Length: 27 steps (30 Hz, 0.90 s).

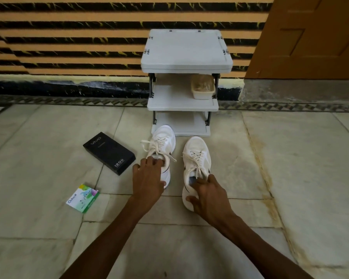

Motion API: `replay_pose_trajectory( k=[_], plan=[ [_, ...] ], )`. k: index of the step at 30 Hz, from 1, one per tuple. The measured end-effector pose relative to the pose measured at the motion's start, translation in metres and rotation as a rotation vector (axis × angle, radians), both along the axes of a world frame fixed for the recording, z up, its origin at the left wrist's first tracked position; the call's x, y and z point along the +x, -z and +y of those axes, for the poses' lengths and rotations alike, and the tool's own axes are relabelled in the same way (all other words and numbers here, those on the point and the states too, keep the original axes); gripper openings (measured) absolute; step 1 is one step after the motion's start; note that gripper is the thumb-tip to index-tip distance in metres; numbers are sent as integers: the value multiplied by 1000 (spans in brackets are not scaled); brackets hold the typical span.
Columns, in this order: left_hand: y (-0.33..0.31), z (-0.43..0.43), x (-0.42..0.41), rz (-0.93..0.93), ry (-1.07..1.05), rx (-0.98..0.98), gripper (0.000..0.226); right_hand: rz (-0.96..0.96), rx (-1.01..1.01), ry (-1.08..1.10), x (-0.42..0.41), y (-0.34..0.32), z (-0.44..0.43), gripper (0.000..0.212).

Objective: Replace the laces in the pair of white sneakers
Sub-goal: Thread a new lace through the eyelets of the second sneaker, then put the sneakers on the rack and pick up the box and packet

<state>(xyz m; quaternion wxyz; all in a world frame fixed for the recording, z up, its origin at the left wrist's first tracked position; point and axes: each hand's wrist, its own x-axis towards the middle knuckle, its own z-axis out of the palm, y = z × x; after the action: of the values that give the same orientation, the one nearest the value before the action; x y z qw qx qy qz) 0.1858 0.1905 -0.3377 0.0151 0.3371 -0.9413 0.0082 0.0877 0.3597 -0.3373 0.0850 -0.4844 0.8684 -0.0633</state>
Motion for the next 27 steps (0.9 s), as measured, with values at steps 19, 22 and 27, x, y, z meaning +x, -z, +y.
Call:
replay_pose_trajectory(
  k=[19, 22, 27],
  plan=[
    [12, -4, -5, 271, 87, 158, 64, -15, -108, 154, -11, 15, -43, 57],
    [13, -22, -7, 251, 95, 190, 105, -11, -104, 142, -14, 17, -43, 58],
    [23, -50, -12, 192, -8, 658, 132, -9, -87, 128, -16, 17, -44, 58]
  ],
)
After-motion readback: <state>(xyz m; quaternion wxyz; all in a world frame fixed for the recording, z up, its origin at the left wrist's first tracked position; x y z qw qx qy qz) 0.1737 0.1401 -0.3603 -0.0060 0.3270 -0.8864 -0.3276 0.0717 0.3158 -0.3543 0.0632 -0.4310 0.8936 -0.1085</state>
